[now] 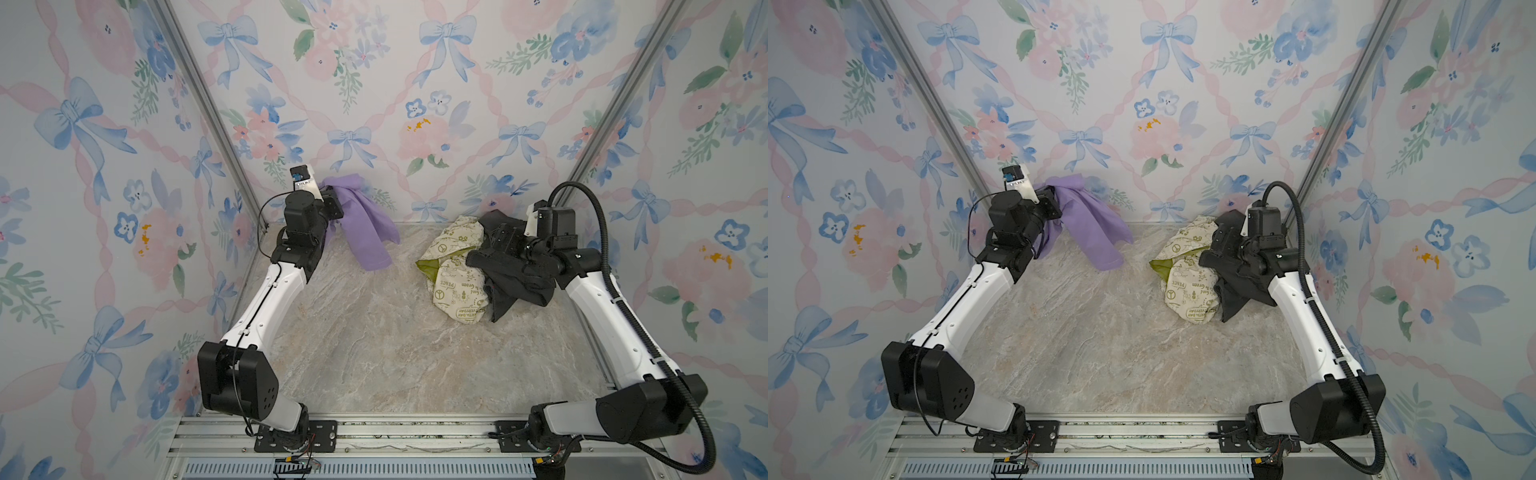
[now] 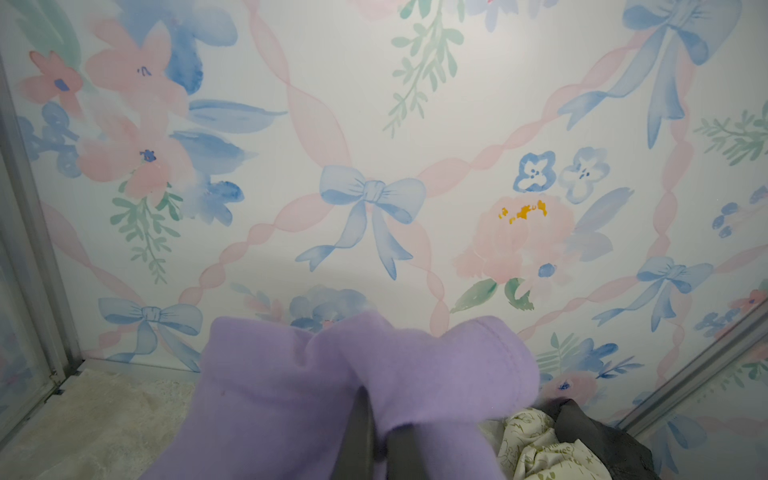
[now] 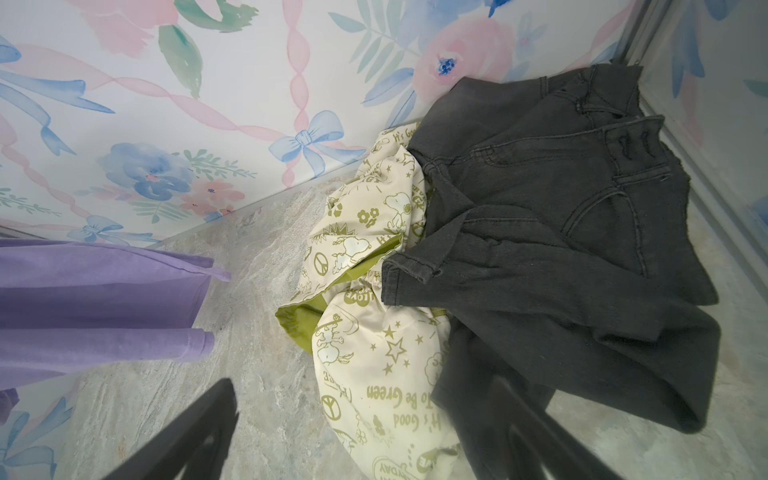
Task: Pick out a specific cloth from the pile
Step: 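Carry the shirt with the left gripper toward the near corner while the right draws back, then lower the lavender shirt onto the table and open the left gripper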
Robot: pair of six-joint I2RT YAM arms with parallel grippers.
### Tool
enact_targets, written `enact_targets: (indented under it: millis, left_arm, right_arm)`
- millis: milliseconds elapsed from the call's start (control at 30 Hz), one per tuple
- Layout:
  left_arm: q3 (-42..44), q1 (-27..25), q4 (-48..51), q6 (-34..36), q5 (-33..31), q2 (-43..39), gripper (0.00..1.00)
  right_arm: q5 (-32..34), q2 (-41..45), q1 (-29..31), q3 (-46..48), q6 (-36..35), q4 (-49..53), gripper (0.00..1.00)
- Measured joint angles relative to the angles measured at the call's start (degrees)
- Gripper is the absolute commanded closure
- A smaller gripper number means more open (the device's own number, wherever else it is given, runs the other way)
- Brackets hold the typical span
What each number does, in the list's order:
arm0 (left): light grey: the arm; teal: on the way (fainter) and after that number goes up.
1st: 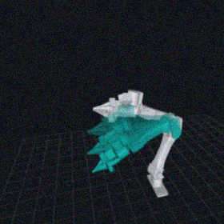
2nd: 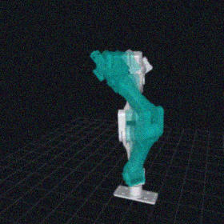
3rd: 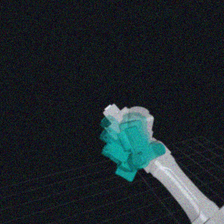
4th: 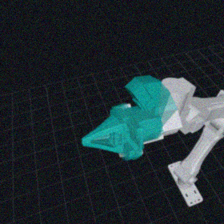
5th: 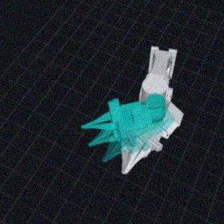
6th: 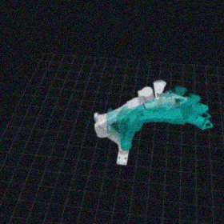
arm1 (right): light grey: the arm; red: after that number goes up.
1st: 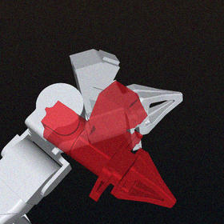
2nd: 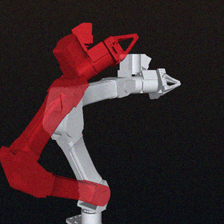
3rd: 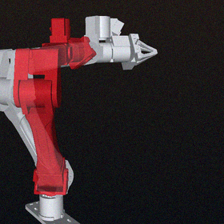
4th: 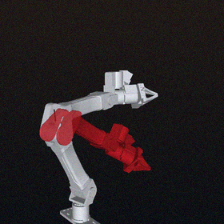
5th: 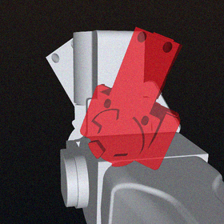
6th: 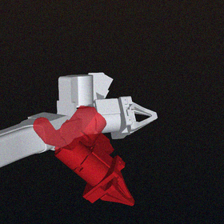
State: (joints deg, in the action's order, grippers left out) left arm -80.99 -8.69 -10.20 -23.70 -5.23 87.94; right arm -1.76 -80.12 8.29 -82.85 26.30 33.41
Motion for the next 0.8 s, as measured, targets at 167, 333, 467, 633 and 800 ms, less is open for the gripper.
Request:
enact_targets:
  millis: [167, 333, 467, 633, 800]
  left_arm:
    - [-4.7, 5.0, 0.3, -5.6, 1.9, 7.6, 1.00]
    - [-5.9, 8.8, -0.9, -8.9, 3.8, 10.5, 1.00]
    - [-2.0, 9.7, -5.2, -9.0, 3.1, 8.9, 1.00]
    - [12.3, 9.5, -8.6, -8.7, 2.0, 4.3, 1.00]
    - [27.5, 9.5, -7.8, -9.2, 1.2, 4.3, 1.00]
  right_arm:
    - [-0.5, -1.8, 0.2, -1.8, 0.3, -0.1, 0.03]
    - [-0.7, -2.1, 0.4, -2.8, 0.3, -0.4, 0.03]
    - [-0.8, -2.4, 0.4, -2.8, 0.3, -0.6, 0.03]
    - [-1.2, -3.3, 0.6, -2.8, 0.4, -0.7, 0.03]
    - [-1.7, -4.0, 1.1, -2.9, 0.7, -0.6, 0.03]
